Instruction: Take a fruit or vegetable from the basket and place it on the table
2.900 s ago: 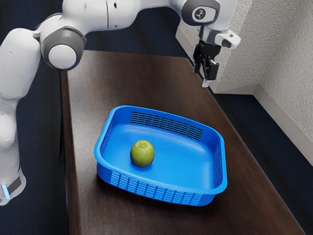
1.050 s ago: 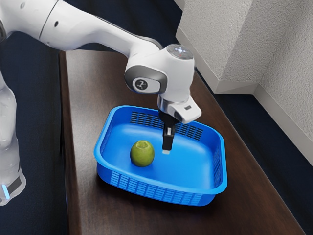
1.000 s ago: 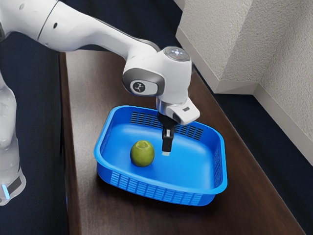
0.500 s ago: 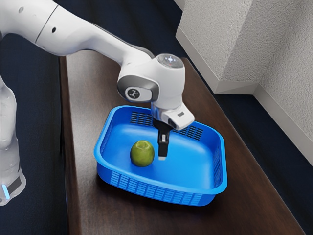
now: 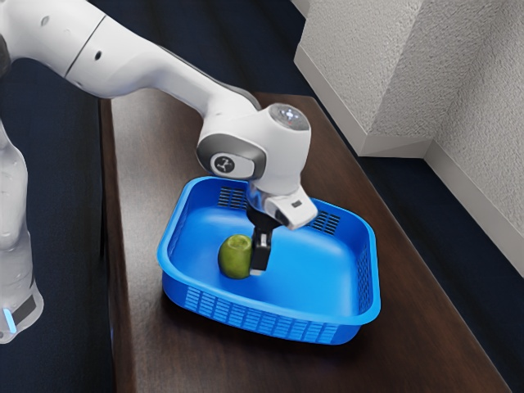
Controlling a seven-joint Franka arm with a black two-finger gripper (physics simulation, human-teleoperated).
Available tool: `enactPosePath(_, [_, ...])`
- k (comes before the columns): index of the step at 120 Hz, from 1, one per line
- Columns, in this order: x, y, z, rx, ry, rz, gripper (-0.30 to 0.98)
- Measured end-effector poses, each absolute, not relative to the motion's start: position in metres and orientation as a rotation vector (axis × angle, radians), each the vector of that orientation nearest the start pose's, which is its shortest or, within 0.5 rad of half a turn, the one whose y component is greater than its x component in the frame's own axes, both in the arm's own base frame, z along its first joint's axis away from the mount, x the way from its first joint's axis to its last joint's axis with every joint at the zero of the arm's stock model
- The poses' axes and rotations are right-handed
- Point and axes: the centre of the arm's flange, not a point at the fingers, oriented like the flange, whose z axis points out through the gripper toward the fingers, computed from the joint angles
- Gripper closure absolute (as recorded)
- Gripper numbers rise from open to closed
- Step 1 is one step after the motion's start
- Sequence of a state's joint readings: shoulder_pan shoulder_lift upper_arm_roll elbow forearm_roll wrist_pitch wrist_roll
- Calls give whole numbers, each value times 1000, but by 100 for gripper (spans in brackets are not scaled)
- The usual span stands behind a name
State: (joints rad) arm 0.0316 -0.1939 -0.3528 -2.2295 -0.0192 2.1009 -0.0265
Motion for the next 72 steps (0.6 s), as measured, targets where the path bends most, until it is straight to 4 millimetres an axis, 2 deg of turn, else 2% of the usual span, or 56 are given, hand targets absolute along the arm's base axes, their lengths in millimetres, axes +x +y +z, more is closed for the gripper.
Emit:
enactPosePath(33, [463,-159,439,-3063,424,20,0])
enactPosePath(72, [457,-150,432,-3053,393,150,0])
